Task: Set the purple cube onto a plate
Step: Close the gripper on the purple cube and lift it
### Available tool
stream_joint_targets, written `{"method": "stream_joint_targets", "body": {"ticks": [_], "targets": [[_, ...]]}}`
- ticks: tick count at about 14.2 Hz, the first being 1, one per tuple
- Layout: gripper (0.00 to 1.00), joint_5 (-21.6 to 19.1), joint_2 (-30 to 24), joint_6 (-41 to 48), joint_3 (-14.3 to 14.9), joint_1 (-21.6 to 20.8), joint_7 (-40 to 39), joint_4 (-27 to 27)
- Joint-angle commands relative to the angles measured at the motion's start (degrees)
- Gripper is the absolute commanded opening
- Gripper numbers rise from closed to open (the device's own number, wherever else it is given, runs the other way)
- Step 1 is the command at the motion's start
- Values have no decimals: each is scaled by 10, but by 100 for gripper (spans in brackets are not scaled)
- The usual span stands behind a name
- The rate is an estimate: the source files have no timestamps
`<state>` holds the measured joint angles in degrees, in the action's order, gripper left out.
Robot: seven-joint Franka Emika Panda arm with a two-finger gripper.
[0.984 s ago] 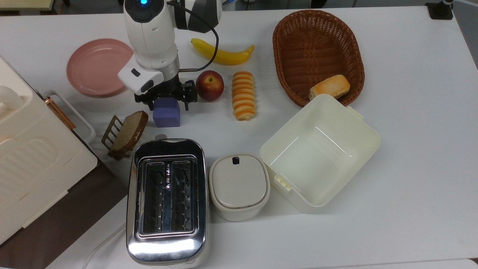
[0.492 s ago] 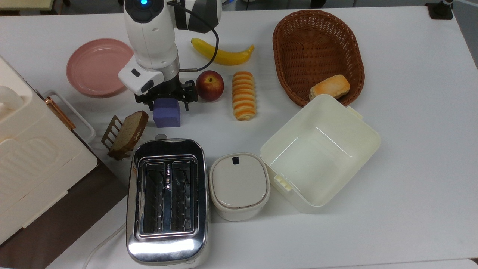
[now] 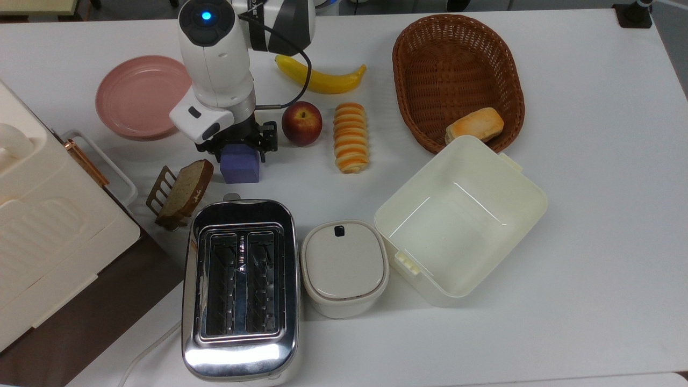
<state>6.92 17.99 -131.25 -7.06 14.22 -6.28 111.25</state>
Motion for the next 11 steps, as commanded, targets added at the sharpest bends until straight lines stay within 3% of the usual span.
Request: {"method": "stream_joint_targets", "body": {"ticks": [1, 5, 11], "targets": [[30, 13, -3, -13, 3, -2, 12, 5], [30, 13, -18, -9, 3, -2, 12, 6], [30, 10, -107, 56, 3, 6, 42, 9]]}}
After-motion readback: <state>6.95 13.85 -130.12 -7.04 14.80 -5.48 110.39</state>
